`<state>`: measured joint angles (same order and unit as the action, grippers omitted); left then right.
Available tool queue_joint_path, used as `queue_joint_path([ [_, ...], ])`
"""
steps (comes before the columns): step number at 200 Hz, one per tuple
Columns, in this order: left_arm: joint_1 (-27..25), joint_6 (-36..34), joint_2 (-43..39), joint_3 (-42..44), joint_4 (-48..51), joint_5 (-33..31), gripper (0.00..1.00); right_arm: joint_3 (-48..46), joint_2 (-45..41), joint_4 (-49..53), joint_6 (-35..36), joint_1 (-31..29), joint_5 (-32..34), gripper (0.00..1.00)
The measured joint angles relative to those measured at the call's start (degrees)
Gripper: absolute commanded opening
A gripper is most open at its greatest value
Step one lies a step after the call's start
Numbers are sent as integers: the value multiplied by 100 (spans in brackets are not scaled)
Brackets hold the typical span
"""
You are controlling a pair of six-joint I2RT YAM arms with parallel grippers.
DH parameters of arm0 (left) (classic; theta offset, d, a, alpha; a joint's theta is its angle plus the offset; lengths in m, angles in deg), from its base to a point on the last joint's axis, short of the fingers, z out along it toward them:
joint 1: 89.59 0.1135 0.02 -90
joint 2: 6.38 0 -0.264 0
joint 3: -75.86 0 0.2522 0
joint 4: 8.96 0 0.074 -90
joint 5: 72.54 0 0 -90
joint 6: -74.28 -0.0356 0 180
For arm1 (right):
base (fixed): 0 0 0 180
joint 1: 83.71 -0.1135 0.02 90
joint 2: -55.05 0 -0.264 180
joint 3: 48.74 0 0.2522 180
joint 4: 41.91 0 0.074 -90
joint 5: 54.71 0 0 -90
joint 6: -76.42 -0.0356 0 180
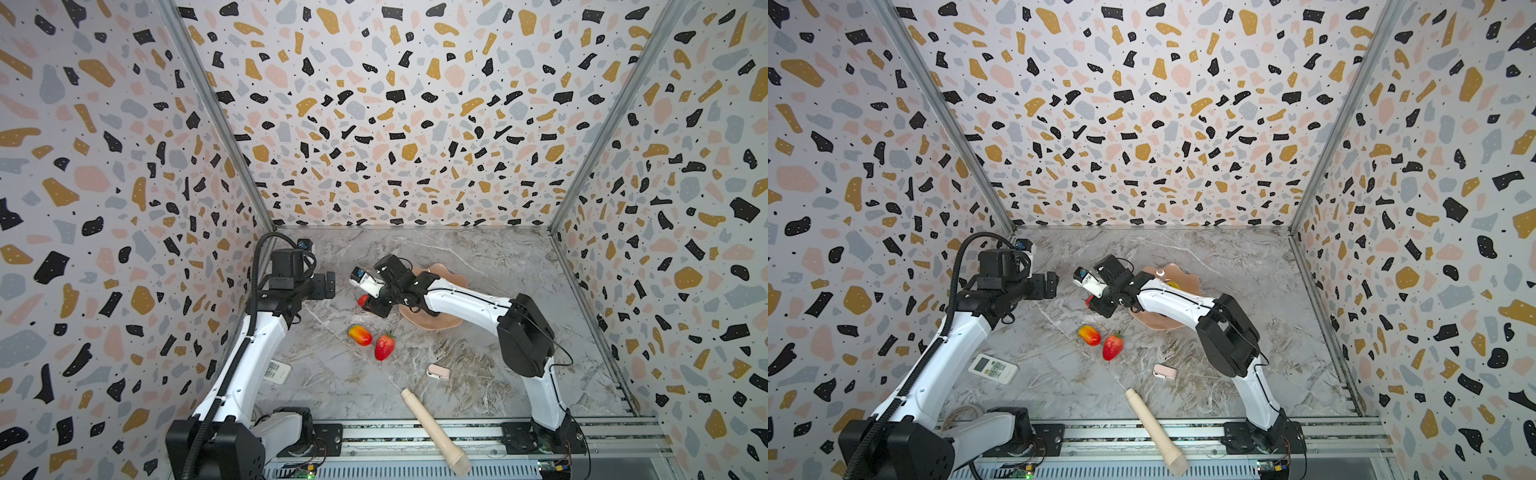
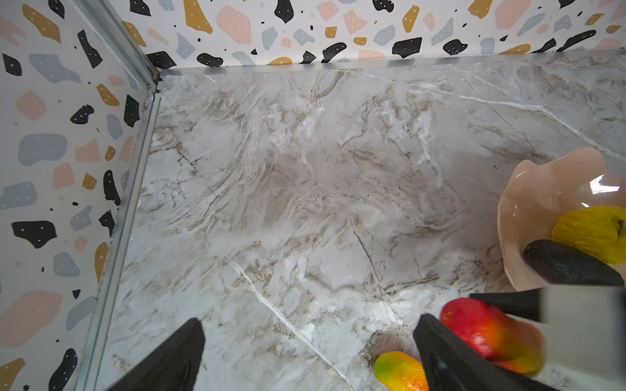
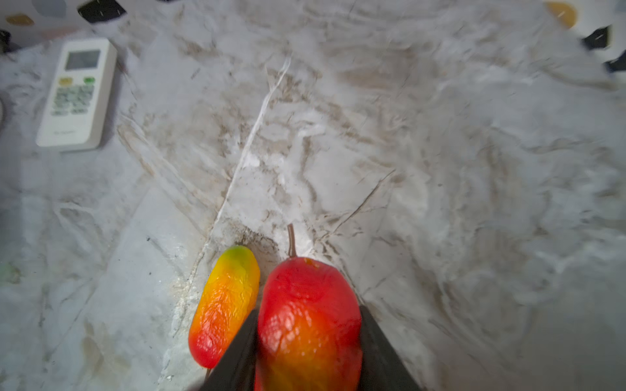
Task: Place and organize the fake fruits in the fruit bowl
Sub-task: 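Place the red mango in the bowl beside the avocado and release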
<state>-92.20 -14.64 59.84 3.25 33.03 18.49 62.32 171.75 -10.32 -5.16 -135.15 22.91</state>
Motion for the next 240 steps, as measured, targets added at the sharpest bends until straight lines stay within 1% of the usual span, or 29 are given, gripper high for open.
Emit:
queue_joint_path([
  [26, 0, 0, 0, 0, 0, 0, 100, -415, -669, -151, -33, 345, 177, 32],
  [48, 0, 0, -4, 0, 0, 0, 99, -850, -973, -223, -70, 634, 391, 32],
  [91, 0, 2, -11, 0, 0, 4, 100, -1821, -1069, -275, -146, 999, 568, 32],
  [123, 0, 2, -11, 0, 0, 9, 100, -2083, -1067, -264, -179, 1060, 555, 33],
  [139, 0, 2, -11, 0, 0, 11, 100, -2085, -1064, -319, -197, 1060, 520, 37],
  [190, 0, 2, -11, 0, 0, 20, 100, -2085, -942, -435, -251, 1060, 400, 56],
  [240, 0, 2, -11, 0, 0, 20, 100, -2087, -896, -437, -260, 1060, 402, 69],
])
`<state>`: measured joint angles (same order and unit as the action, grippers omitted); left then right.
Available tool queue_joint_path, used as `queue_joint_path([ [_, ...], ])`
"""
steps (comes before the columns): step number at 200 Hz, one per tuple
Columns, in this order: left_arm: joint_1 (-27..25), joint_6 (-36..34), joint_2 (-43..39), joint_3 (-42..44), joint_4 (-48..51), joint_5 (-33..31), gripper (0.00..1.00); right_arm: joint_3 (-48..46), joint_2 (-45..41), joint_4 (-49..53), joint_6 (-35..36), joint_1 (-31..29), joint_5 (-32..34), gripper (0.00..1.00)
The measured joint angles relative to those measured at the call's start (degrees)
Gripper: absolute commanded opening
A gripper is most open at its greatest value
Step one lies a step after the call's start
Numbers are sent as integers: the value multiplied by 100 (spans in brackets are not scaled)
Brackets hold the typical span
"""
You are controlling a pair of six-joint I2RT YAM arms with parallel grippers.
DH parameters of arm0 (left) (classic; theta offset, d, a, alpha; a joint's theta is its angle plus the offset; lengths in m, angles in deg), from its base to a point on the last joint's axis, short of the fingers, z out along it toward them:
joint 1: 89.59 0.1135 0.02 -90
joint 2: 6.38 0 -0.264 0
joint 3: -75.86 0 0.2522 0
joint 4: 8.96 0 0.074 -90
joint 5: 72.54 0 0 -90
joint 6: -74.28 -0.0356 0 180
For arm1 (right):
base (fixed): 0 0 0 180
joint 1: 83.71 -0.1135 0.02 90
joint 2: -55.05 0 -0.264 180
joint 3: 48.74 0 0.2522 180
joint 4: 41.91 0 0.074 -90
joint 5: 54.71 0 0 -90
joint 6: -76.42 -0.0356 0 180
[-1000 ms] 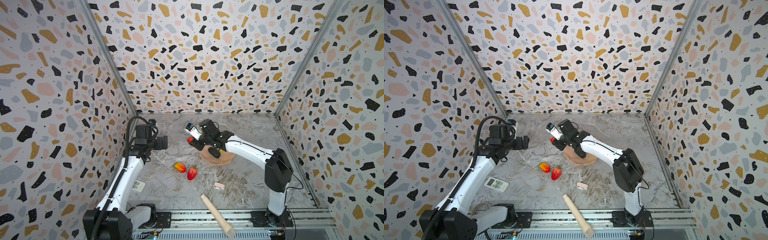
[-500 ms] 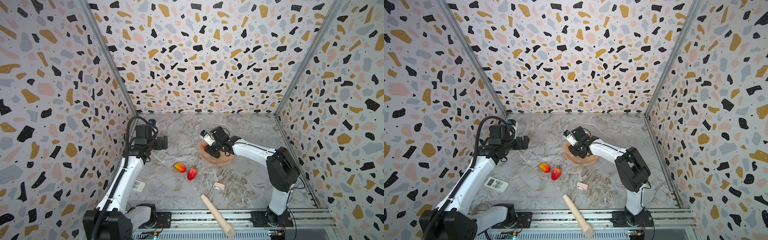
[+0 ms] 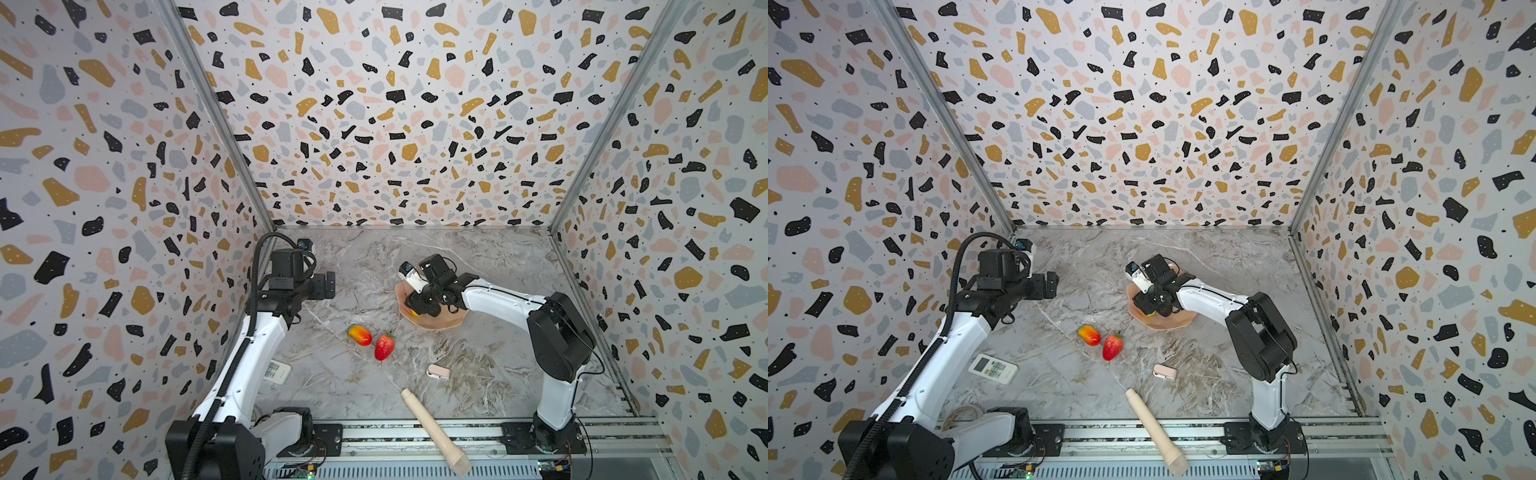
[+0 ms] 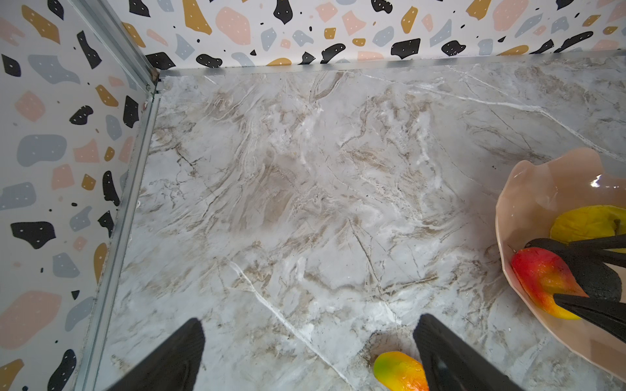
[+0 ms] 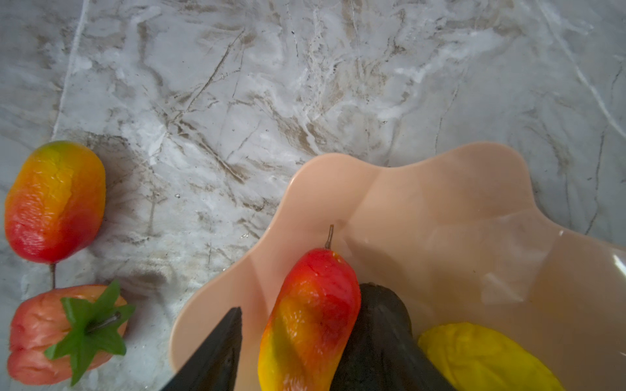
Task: Place and organize the fake fruits in the fruit bowl
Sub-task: 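Place the red mango in the bowl beside the avocado and release, then reach the right gripper back and grasp the yellow-orange mango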
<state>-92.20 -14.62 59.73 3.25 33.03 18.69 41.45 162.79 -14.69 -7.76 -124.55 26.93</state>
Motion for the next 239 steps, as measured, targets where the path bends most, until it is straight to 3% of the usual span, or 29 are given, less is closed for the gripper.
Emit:
queue_joint_path([
  [21, 0, -2, 0, 0, 0, 0, 99, 0, -13, 0, -2, 0, 2, 81],
  [39, 0, -2, 0, 0, 0, -2, 100, 2, -44, 4, 22, -11, 9, 100],
  [73, 0, -2, 0, 0, 0, 0, 99, 103, -197, 31, 223, -199, -83, 99],
  [114, 0, -2, 0, 0, 0, -2, 100, 592, -192, -17, 459, -848, -586, 99],
  [169, 0, 0, -22, 0, 0, -4, 100, 1097, 699, -415, 179, -1443, -1250, 100],
  [198, 0, -2, -59, 2, 0, -4, 99, 1108, 1239, -459, -61, -1563, -1335, 94],
  [239, 0, -2, -87, 26, -2, -4, 100, 1270, 1665, -424, -240, -1670, -1300, 76],
])
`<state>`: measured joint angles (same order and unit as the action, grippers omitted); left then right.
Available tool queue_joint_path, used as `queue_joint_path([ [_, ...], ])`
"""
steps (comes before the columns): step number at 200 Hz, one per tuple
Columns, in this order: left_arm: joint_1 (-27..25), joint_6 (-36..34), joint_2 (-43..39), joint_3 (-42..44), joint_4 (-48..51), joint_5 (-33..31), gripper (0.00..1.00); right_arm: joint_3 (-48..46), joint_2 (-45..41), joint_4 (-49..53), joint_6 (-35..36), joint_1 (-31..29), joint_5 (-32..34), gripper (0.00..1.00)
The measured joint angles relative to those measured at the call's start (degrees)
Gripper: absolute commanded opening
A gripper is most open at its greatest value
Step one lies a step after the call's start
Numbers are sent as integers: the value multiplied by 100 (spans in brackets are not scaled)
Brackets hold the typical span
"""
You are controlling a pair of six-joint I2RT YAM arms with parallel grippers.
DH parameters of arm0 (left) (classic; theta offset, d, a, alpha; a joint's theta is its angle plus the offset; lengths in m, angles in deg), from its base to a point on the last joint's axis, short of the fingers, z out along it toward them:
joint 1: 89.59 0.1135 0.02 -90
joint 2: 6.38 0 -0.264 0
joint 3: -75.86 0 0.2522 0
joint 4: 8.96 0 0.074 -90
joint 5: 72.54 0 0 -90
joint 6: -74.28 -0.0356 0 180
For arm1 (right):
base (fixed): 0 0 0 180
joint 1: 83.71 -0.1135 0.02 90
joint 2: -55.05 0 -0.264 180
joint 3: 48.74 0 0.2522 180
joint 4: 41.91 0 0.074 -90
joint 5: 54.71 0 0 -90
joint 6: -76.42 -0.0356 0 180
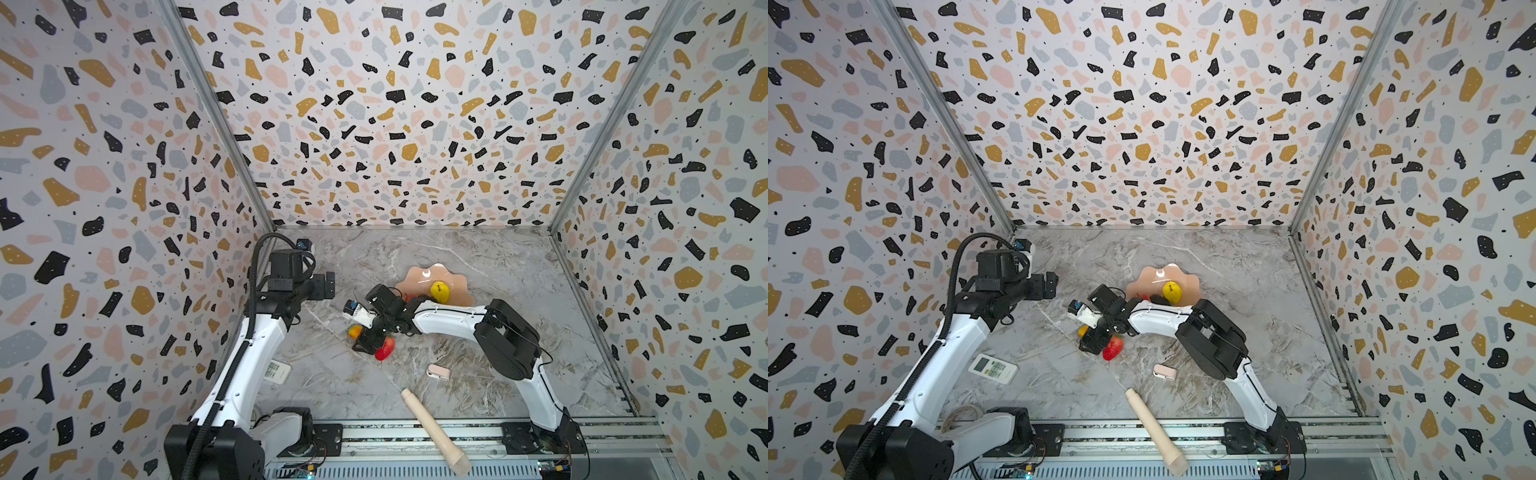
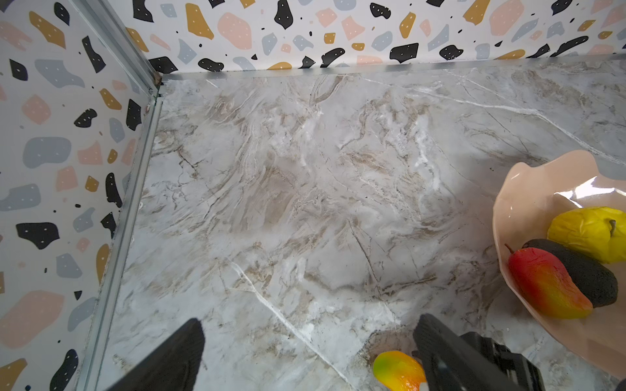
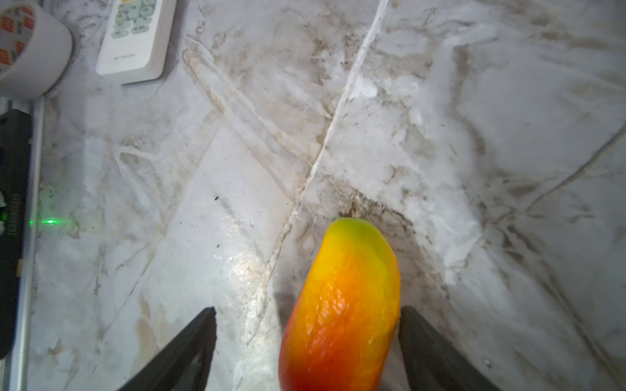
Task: Place and organize the fake fruits in the fruit bowl
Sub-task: 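Reach the right gripper back and grasp the yellow-orange mango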
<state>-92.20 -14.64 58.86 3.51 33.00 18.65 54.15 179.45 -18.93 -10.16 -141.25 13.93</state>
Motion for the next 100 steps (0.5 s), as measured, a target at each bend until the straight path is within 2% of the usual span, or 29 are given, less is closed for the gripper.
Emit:
queue_joint_path([
  [34, 0, 0, -2, 7, 0, -2, 100, 105, 26, 9, -79, -35, 96, 52],
  [100, 0, 0, -2, 7, 0, -2, 100, 332, 85, 28, -57, -33, 151, 48],
])
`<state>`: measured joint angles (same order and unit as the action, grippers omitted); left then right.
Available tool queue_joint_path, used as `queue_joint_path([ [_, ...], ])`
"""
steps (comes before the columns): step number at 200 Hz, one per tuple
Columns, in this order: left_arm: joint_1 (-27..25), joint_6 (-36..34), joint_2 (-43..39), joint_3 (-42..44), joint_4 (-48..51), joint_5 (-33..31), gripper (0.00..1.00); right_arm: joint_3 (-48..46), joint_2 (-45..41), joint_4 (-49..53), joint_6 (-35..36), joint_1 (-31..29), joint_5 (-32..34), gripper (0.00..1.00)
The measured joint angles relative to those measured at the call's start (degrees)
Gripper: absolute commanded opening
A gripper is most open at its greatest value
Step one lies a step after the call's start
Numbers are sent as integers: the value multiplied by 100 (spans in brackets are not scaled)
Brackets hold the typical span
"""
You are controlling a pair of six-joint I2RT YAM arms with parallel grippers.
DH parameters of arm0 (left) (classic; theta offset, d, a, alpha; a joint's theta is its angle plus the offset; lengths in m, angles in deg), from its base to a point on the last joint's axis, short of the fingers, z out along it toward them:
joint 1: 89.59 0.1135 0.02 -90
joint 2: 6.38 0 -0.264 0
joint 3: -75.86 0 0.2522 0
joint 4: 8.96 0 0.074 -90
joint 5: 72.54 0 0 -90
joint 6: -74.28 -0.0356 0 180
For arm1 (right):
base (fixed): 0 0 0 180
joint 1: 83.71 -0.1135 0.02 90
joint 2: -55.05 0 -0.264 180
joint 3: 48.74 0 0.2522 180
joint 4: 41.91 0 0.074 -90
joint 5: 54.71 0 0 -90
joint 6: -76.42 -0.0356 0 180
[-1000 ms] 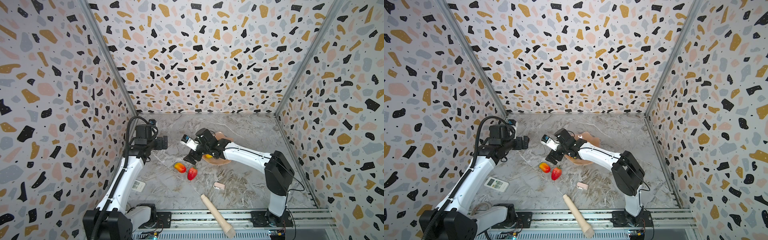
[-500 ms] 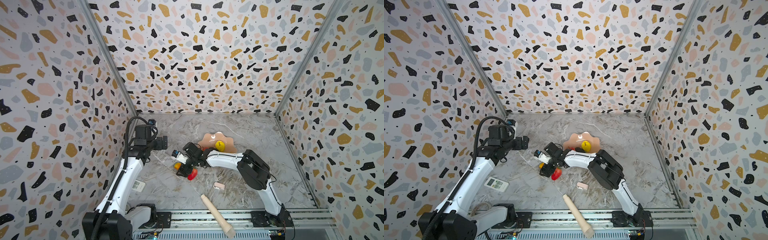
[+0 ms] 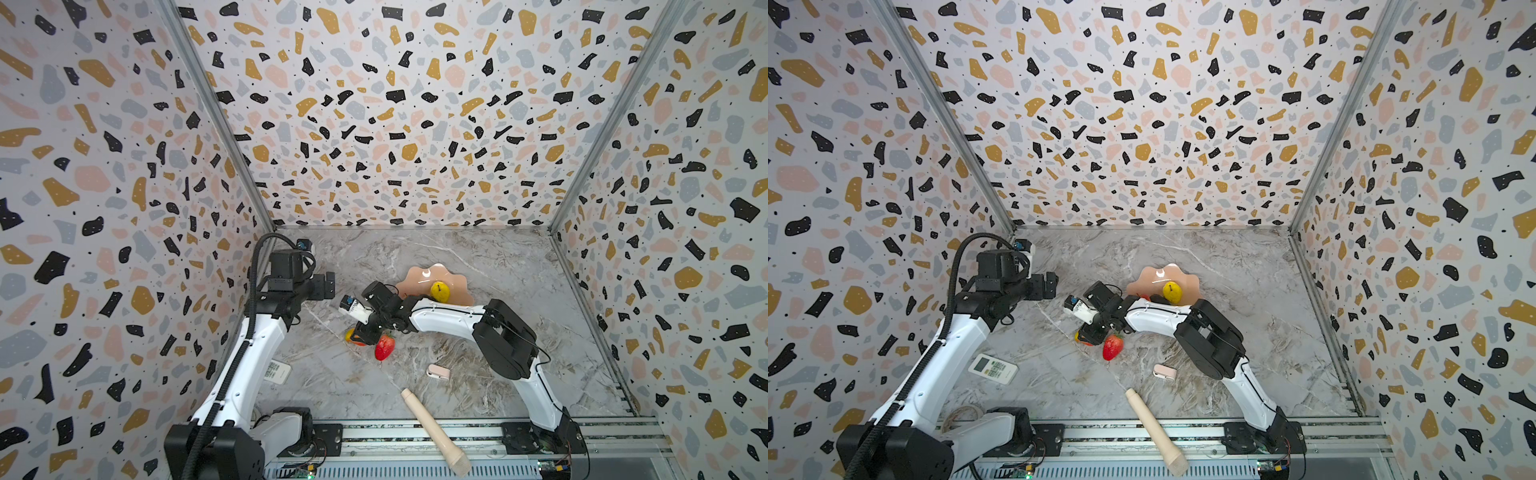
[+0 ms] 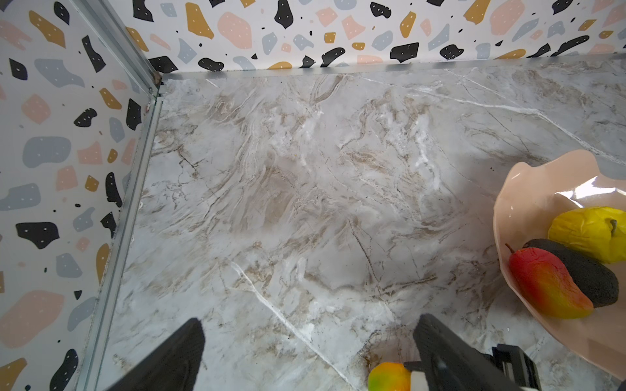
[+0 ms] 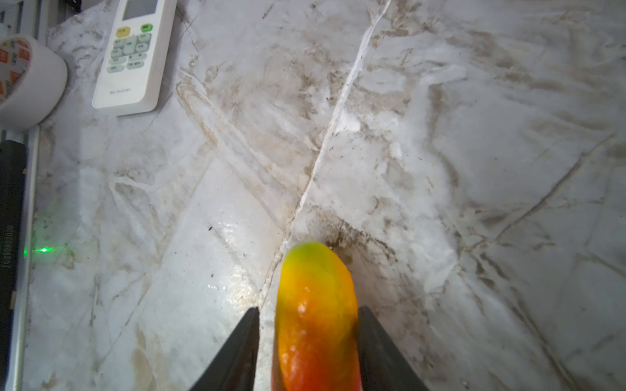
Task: Place and organize the fake fruits in the fruit bowl
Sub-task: 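Reach the right gripper back and grasp the yellow-orange mango, then lower the yellow-orange mango into the bowl and open the right gripper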
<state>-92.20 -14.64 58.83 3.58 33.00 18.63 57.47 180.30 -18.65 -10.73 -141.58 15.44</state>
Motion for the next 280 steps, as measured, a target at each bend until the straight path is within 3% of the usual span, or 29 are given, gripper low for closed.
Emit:
queue_joint_path([
  [27, 0, 0, 0, 0, 0, 0, 100, 79, 70, 101, 31, 0, 2, 58],
  [57, 0, 2, 0, 0, 0, 2, 100, 170, 238, 168, 70, 0, 0, 56],
  [79, 0, 0, 0, 0, 0, 2, 100, 170, 367, 221, 87, 0, -2, 48],
  [113, 0, 0, 0, 0, 0, 0, 100, 184, 400, 247, 129, 0, -17, 23],
  [169, 0, 0, 0, 0, 0, 0, 100, 337, 254, 485, 260, 136, -31, 9],
  [232, 0, 0, -39, 0, 0, 0, 100, -61, -1447, 634, 476, 1137, 122, 2],
  [280, 0, 0, -39, 0, 0, 0, 99, -1147, -2673, 713, 573, 2337, 588, 2],
])
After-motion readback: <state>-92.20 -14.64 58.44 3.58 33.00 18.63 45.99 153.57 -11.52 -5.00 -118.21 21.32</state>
